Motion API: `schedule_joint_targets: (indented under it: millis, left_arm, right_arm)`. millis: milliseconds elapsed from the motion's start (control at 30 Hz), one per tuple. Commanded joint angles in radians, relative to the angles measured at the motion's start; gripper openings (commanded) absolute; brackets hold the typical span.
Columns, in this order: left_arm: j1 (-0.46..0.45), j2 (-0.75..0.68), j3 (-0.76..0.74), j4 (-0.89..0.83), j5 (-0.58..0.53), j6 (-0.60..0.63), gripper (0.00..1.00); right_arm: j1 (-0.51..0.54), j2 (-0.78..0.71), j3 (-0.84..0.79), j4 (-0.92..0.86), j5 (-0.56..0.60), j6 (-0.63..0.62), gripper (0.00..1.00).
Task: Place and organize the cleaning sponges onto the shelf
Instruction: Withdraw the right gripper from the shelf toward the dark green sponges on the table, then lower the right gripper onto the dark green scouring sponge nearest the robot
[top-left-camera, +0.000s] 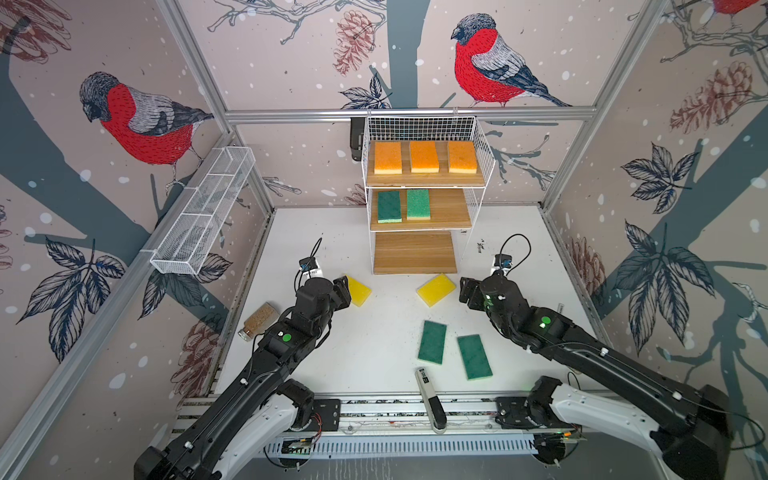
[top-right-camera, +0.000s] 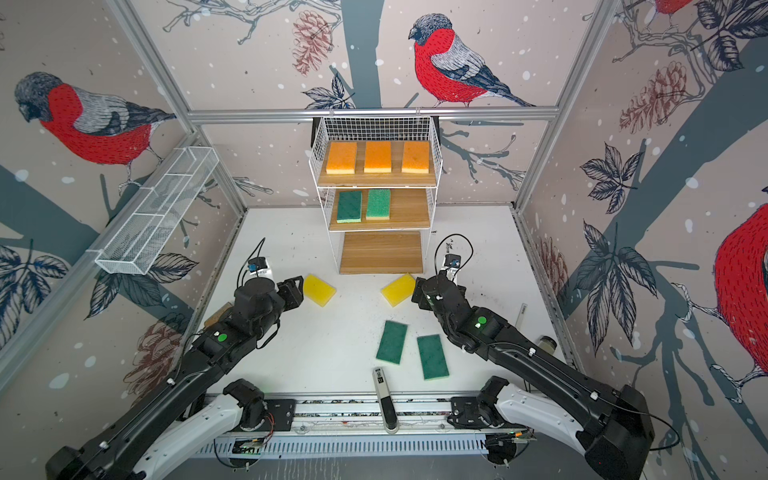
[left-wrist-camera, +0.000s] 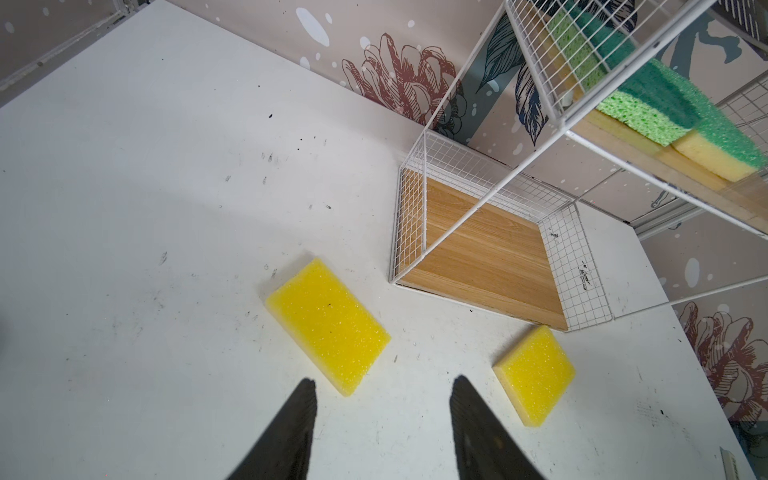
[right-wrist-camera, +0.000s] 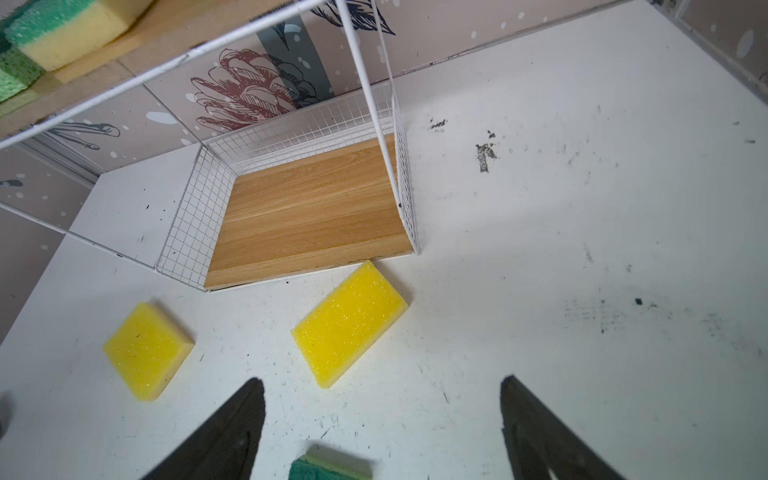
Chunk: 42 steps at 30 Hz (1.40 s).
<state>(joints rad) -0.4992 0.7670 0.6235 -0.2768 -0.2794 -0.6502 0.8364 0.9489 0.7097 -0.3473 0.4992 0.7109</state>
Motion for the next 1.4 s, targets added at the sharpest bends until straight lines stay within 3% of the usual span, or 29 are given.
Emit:
schedule_joint_targets:
  millis: [0,233,533,1000,1367]
  left_arm:
    - [0.001,0.005,-0.002,-0.013,0.031,-0.016,0.53]
    - [0.002,0.020,-0.020,-0.050,0.052,-0.022,0.55]
    - [0.002,0.014,-0.039,-0.051,0.082,-0.023,0.56]
    - [0.001,-0.015,-0.055,-0.068,0.096,-0.034,0.58]
    - [-0.001,-0.038,-0.057,-0.078,0.107,-0.051,0.59]
  right_arm:
    - [0.000,0.000,-0.020,0.002,-0.014,0.077,0.88]
    - [0.018,-0.002,-0.043,-0.092,-0.063,0.151,0.88]
    - [0.099,-0.059,-0.147,-0.250,-0.072,0.336,0.89]
    - [0.405,-0.052,-0.212,-0.425,-0.031,0.670,0.93]
    - [0.576,-0.043,-0.254,-0.456,-0.060,0.821,0.94]
